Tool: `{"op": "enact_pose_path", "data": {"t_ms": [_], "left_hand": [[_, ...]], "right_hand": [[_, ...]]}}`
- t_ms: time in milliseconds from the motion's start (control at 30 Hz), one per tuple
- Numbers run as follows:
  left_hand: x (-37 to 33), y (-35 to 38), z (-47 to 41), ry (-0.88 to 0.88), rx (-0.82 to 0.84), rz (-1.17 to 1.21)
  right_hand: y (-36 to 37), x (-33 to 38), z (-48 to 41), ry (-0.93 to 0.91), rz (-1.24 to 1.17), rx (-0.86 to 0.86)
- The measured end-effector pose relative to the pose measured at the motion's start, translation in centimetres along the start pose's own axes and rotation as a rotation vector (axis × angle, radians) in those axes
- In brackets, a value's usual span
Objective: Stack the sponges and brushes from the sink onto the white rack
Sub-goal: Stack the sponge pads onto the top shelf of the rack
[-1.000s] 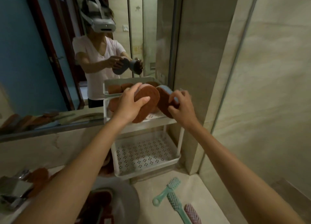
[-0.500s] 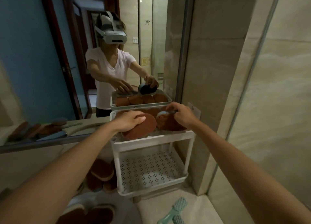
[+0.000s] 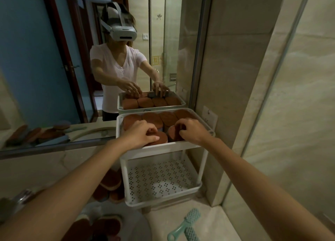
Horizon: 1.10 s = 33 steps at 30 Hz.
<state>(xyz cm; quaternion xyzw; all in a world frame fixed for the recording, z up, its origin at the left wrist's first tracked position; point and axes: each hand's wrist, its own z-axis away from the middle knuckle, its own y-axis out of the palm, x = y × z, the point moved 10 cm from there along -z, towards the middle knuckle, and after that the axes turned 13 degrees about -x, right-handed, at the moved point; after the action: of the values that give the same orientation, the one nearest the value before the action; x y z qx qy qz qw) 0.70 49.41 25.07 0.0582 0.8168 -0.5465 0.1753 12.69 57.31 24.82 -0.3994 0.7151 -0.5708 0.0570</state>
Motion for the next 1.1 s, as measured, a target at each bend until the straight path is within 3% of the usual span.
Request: {"op": "enact_pose_path", "data": {"t_ms": [200, 533, 700, 967, 1100], "left_hand": [[0.5, 0.4, 0.1, -0.041, -0.036, -0.023], [0.3, 0.2, 0.9, -0.087, -0.048, 0.300], [2.2, -2.6, 1.3, -0.201, -0.337, 0.088], [1.7, -1.8, 2.6, -0.252, -0.295, 0.107], [2.0, -2.8, 4.0, -0.292, -0.383, 0.162]], "right_hand": [[0.8, 0.0, 0.7, 0.052, -0.039, 0.051], [-0.3, 0.2, 1.5, 0.030, -0.003, -0.224], [-0.7, 0.4, 2.1, 0.036, -0.044, -0.312], [-0.9, 1.7, 3.5, -0.042, -0.131, -0.467], [-1.0, 3.4, 5.2, -0.086, -0.218, -0.578]]}}
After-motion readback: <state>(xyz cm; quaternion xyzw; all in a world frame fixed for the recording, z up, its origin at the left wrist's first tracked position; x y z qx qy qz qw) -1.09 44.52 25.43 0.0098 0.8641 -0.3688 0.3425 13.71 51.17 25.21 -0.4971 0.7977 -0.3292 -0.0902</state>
